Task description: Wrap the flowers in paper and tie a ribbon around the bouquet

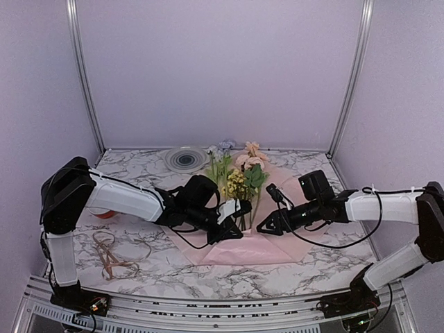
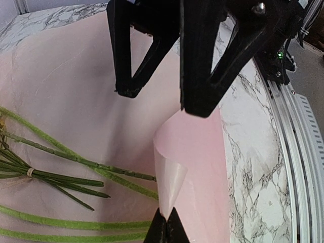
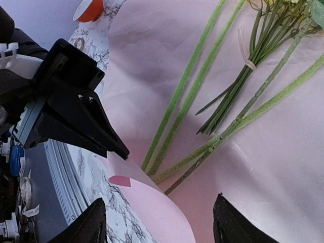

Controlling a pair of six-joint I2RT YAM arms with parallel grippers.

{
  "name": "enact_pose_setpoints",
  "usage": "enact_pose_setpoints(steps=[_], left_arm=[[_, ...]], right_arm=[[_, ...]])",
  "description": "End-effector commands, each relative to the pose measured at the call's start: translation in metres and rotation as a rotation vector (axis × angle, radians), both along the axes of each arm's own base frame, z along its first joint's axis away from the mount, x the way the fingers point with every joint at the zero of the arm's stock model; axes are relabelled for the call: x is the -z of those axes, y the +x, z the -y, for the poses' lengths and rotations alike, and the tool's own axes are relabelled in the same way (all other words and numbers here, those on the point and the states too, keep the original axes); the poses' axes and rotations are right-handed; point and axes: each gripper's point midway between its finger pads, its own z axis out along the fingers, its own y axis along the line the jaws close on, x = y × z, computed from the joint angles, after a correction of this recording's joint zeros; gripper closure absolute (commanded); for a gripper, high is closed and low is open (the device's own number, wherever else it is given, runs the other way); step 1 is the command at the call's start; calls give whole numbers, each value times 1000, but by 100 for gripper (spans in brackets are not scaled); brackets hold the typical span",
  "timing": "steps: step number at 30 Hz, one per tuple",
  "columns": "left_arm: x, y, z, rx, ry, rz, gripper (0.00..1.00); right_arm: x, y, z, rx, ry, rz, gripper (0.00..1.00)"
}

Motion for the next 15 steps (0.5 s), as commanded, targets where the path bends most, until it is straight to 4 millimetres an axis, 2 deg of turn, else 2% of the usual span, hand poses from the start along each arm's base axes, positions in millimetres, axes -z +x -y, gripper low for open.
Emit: enact_pose_setpoints(steps=[1,6,8,15], left_arm=[[-5,5,9,6,-34,-21,100],[-4,7,11,8,-40,-34,100],[-4,9,12,3,-41,-40,100],[-1,13,14,-6,-40,-50,100]], right_arm=[[8,5,-9,-29,31,23,30],[20,3,-10,-46,49,33,30],[22,0,-12,-59,61,25,34],[37,-11,-12,-76,77,-46,74]])
